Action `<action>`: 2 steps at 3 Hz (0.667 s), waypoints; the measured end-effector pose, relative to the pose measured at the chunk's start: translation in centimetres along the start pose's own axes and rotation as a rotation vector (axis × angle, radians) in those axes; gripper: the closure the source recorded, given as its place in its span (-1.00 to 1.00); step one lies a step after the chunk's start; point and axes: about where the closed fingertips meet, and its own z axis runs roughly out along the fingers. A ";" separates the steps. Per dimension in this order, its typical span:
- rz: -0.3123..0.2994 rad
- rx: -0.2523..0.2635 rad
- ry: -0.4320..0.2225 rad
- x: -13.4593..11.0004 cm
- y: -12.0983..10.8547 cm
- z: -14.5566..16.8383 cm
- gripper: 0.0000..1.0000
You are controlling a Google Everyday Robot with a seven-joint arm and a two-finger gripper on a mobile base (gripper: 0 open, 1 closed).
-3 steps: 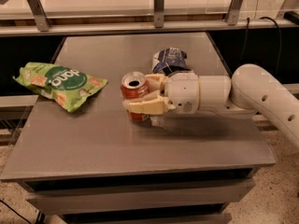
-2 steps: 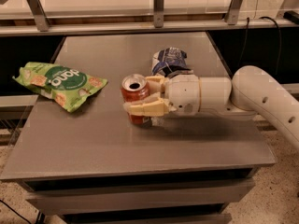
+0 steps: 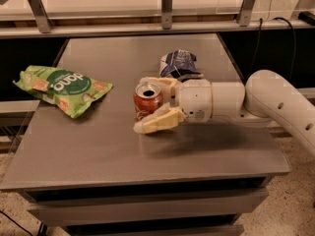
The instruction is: Place coke can upright
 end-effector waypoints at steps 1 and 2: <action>-0.011 0.016 0.032 -0.1 -0.5 -1.1 -1.00; -0.022 0.050 0.086 -0.4 -1.0 -3.3 -1.00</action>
Offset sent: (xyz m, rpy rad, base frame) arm 0.0108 -0.0677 0.0131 -0.1492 -0.0249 -0.1141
